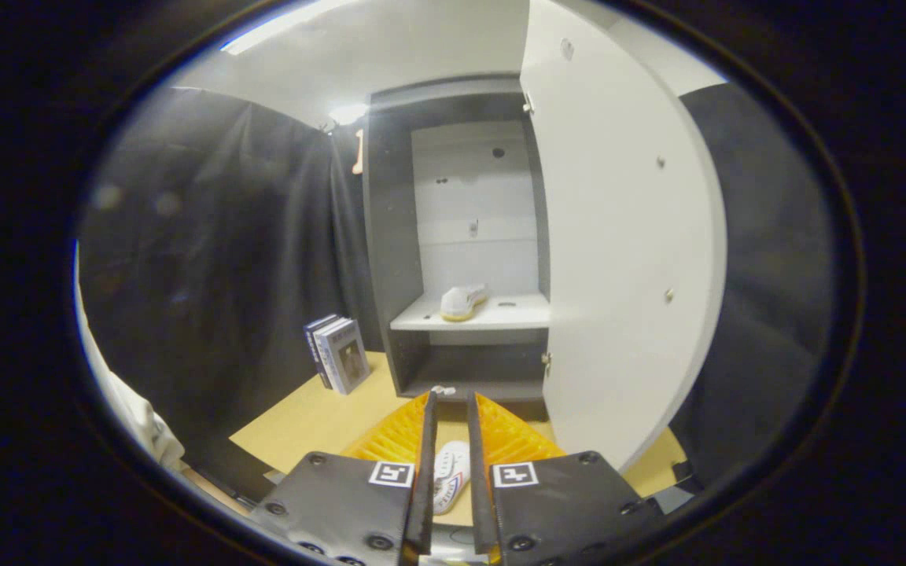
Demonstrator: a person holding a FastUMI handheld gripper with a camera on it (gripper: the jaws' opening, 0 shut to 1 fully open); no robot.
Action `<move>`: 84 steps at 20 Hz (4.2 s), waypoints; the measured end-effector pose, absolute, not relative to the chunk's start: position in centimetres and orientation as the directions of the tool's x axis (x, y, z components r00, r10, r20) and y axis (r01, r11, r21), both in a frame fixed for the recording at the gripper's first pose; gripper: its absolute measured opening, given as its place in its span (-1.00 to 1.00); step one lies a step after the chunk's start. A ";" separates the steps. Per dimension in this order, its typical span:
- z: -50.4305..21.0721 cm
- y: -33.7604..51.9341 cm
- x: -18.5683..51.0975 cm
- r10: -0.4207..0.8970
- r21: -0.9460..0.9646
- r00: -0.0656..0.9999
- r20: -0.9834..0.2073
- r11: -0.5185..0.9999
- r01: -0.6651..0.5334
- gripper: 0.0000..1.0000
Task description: Open the shoe cabinet door, grab the shoes and put them into the shoe cabinet, then close the shoe cabinet door.
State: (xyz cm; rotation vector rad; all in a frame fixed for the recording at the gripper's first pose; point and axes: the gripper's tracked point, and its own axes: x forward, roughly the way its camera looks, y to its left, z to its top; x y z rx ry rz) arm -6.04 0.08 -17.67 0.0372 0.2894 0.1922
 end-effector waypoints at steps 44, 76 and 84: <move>-55.3 6.4 3.3 0.009 0.051 0.821 -0.570 0.998 0.024 -0.88; -15.6 3.4 22.2 -0.028 -0.160 0.949 -0.315 0.987 -0.024 -0.95; -18.6 0.8 36.0 0.036 -0.192 0.909 -0.415 0.973 -0.127 -0.95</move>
